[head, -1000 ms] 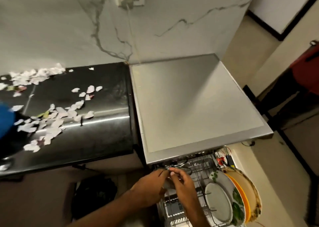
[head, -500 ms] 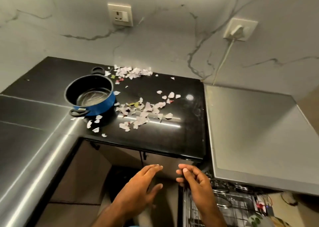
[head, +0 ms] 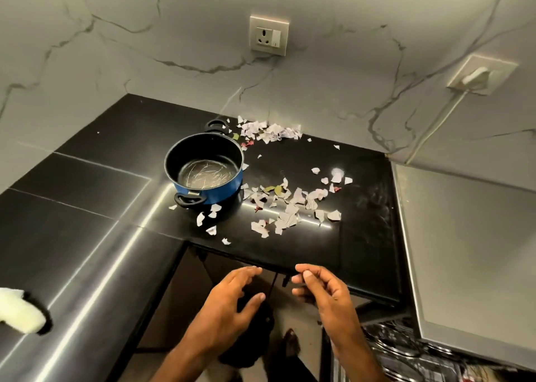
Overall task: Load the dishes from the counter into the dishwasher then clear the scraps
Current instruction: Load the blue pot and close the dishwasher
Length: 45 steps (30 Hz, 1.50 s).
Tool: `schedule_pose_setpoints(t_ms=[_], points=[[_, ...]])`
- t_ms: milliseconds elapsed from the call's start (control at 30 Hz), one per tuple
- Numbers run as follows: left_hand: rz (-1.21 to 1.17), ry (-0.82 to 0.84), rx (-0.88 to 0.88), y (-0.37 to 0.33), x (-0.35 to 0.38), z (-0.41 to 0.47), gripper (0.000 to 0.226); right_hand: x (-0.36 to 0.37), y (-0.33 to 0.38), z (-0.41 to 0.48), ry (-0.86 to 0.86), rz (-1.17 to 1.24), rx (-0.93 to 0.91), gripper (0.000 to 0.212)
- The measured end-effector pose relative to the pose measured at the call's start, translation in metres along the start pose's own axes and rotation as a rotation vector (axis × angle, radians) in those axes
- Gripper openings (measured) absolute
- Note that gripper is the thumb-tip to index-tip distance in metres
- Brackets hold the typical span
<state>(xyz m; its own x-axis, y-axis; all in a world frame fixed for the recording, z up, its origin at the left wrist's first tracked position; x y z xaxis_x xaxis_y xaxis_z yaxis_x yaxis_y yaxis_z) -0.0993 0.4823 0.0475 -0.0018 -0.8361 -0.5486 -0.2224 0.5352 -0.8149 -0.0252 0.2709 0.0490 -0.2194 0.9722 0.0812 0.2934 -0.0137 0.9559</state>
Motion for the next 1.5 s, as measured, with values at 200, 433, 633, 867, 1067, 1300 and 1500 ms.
schedule_pose_setpoints(t_ms=[200, 433, 633, 867, 1067, 1300, 1500], points=[[-0.046, -0.101, -0.07, 0.002, -0.027, 0.05, 0.048, 0.006, 0.021, 0.061, 0.037, -0.047, -0.039, 0.021], [-0.547, -0.125, -0.643, 0.034, -0.046, 0.134, 0.093, 0.026, 0.048, 0.147, 0.071, -0.022, -0.067, 0.021], [-1.261, -0.319, -0.738, 0.034, -0.053, 0.18, 0.087, 0.041, 0.073, 0.207, 0.171, -0.039, -0.088, 0.02], [-1.542, -0.627, -0.764, 0.047, -0.057, 0.215, 0.087, 0.046, 0.09, 0.259, 0.26, -0.069, -0.058, 0.019], [-1.652, -0.708, -0.765, 0.052, -0.056, 0.231, 0.036, 0.042, 0.093, 0.269, 0.317, -0.086, -0.032, 0.019], [-1.511, -0.827, -0.769, 0.044, -0.066, 0.215, 0.007, 0.036, 0.084, 0.248, 0.317, -0.069, -0.034, 0.02], [-1.29, -0.7, -0.598, 0.006, -0.062, 0.188, 0.006, 0.023, 0.078, 0.234, 0.166, -0.094, -0.063, 0.037]])
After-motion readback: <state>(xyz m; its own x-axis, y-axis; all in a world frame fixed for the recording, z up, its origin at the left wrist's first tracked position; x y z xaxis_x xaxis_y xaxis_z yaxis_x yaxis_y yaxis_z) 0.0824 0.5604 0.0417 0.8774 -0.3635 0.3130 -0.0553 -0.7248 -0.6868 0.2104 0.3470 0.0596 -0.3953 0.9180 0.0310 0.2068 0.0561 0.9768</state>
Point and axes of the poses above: each hand's wrist, its own z-axis towards the middle knuckle, its own x-axis out of the palm, y = z × x, the point moved 2 cm from there along z, towards the middle knuckle, and after that the axes turned 4 degrees about -x, right-handed, at the moved point
